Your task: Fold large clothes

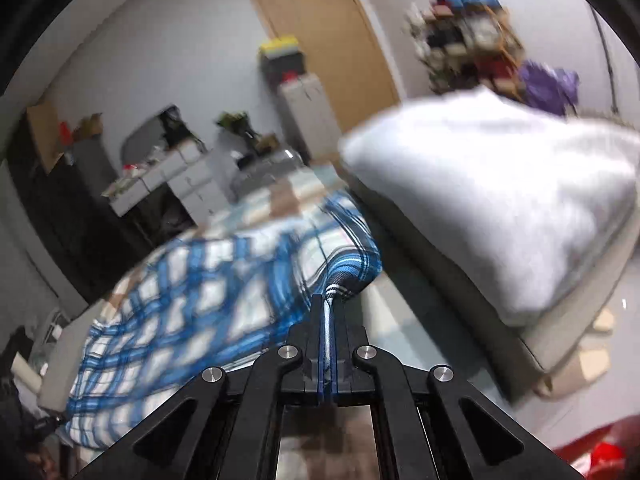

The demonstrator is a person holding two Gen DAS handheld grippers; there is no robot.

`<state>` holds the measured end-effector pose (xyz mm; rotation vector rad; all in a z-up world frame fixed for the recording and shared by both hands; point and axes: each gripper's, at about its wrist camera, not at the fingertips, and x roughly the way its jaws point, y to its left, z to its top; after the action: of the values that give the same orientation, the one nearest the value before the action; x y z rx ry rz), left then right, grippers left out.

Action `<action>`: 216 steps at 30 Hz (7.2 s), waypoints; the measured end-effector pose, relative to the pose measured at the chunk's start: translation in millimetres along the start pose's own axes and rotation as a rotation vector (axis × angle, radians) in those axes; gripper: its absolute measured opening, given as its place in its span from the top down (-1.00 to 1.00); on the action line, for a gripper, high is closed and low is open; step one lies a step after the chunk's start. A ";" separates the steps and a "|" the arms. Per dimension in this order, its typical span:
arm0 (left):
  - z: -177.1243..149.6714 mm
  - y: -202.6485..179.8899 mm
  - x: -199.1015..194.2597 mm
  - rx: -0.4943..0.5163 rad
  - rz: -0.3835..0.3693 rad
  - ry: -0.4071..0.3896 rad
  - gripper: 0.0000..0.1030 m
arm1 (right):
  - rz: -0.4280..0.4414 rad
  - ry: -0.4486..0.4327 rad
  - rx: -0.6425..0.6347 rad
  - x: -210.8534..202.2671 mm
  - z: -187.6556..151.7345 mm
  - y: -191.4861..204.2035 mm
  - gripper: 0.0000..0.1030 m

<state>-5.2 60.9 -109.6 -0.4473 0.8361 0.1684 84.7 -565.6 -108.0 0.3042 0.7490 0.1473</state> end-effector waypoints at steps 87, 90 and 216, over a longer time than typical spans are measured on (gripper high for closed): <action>-51.6 -16.5 0.3 -0.394 -0.304 0.070 -0.13 | 0.358 0.144 -0.308 3.0 -59.3 148.7 -0.41; -50.8 -16.7 0.3 -0.403 -0.307 0.047 -0.25 | 0.353 0.137 -0.317 3.3 -59.2 149.1 -0.44; -46.8 -208.3 31.2 0.544 -0.426 0.134 0.01 | 0.167 0.242 -0.244 95.7 59.8 112.6 0.43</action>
<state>49.7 -147.2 -94.5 -0.1146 0.8598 -0.4796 192.6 -449.4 -92.1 0.1163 0.9348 0.4357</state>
